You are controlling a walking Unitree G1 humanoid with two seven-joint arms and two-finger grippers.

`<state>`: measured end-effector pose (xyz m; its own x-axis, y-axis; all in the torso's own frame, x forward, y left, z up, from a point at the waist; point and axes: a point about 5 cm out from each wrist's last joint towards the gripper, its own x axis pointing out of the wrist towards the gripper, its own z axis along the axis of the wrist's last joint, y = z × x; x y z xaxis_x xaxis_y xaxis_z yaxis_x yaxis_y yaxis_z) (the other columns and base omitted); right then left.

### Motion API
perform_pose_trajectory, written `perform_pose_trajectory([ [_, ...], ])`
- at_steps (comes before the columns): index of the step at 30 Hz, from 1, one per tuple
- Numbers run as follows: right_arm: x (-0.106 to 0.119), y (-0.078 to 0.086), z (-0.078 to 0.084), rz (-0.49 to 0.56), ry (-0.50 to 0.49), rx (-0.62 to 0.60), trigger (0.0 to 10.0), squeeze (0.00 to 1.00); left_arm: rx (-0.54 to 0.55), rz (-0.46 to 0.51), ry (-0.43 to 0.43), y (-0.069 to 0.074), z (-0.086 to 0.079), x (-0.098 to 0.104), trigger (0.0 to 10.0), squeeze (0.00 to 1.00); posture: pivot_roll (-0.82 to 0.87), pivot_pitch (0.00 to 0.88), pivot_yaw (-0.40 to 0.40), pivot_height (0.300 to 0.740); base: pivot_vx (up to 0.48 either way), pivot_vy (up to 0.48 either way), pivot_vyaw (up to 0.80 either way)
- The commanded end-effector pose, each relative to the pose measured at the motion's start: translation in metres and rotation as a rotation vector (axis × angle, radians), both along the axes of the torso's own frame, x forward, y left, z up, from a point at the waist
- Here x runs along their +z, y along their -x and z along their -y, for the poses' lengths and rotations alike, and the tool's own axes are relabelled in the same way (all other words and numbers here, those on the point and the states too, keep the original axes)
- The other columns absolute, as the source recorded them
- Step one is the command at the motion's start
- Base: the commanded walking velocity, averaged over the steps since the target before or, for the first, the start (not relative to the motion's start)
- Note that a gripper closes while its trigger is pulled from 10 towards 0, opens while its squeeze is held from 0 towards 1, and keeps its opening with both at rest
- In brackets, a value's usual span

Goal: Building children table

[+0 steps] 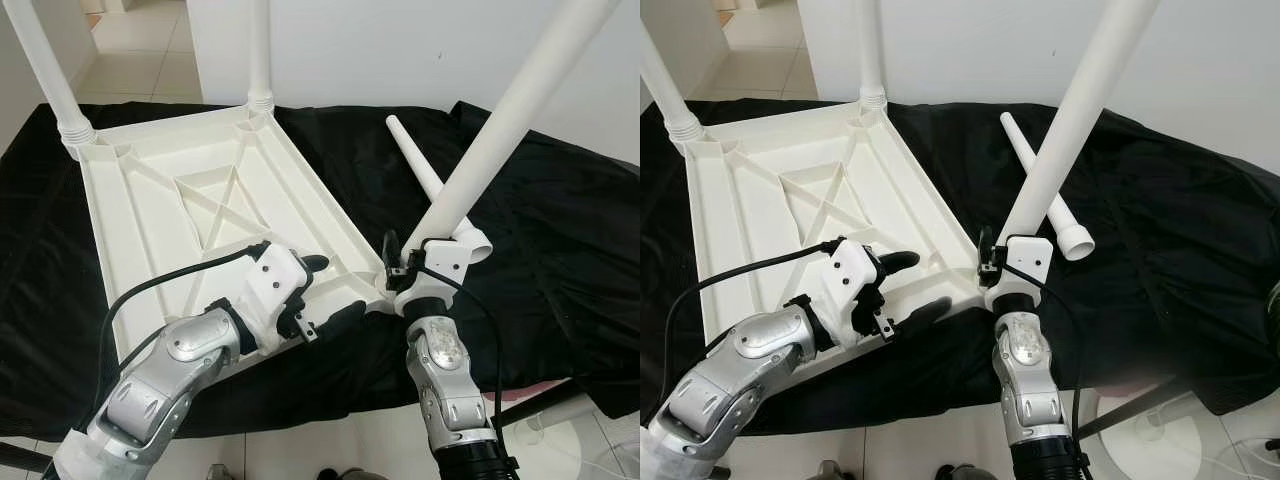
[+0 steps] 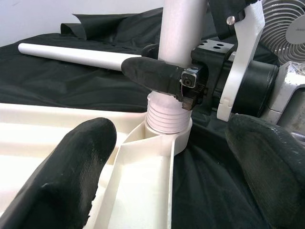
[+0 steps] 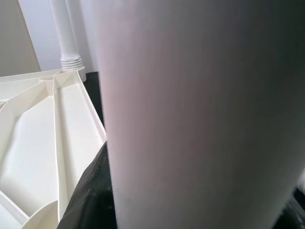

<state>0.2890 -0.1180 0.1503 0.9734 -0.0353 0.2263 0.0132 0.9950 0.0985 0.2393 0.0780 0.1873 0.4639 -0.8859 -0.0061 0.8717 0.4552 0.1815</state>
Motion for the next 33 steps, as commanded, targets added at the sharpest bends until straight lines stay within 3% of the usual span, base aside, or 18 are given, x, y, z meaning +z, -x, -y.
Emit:
perform_pose_trajectory([
  [1, -0.028, 0.003, -0.002, -0.153, -0.073, -0.050, 10.0, 0.00, -0.055, 0.011, -0.009, 0.005, 0.004, 0.001, 10.0, 0.00, -0.01, 0.107, -0.058, 0.740, 0.000, 0.000, 0.00],
  [11, -0.024, -0.007, 0.004, -0.205, -0.135, -0.124, 10.0, 0.00, -0.048, 0.011, -0.003, 0.004, 0.004, 0.001, 10.0, 0.00, -0.01, 0.114, -0.060, 0.740, 0.000, 0.000, 0.00],
  [24, -0.014, -0.013, 0.002, -0.149, -0.090, -0.112, 10.0, 0.00, -0.034, 0.012, 0.002, 0.004, 0.004, 0.001, 10.0, 0.00, -0.01, 0.123, -0.062, 0.740, 0.000, 0.000, 0.00],
  [25, -0.013, -0.012, 0.001, -0.135, -0.103, -0.080, 10.0, 1.00, -0.033, 0.012, 0.003, 0.003, 0.004, 0.001, 10.0, 0.00, -0.01, 0.123, -0.062, 0.740, 0.000, 0.000, 0.00],
  [28, -0.001, -0.012, 0.002, -0.048, -0.064, 0.017, 10.0, 1.00, -0.033, 0.011, 0.004, 0.004, 0.006, 0.000, 10.0, 0.00, -0.02, 0.123, -0.059, 0.740, 0.000, 0.000, 0.00],
  [31, 0.002, -0.013, 0.003, -0.031, -0.025, 0.063, 10.0, 1.00, -0.035, 0.009, 0.002, 0.004, 0.007, -0.001, 10.0, 0.00, -0.02, 0.123, -0.059, 0.740, 0.000, 0.000, 0.00],
  [32, 0.004, -0.013, 0.004, -0.018, 0.005, 0.111, 10.0, 0.85, -0.041, 0.005, -0.001, 0.005, 0.007, -0.002, 10.0, 0.00, -0.02, 0.123, -0.059, 0.740, 0.000, 0.000, 0.00],
  [33, 0.005, -0.014, 0.007, -0.009, 0.028, 0.149, 10.0, 0.00, -0.045, 0.003, -0.003, 0.006, 0.008, -0.003, 10.0, 0.00, -0.03, 0.123, -0.058, 0.740, 0.000, 0.000, 0.00],
])
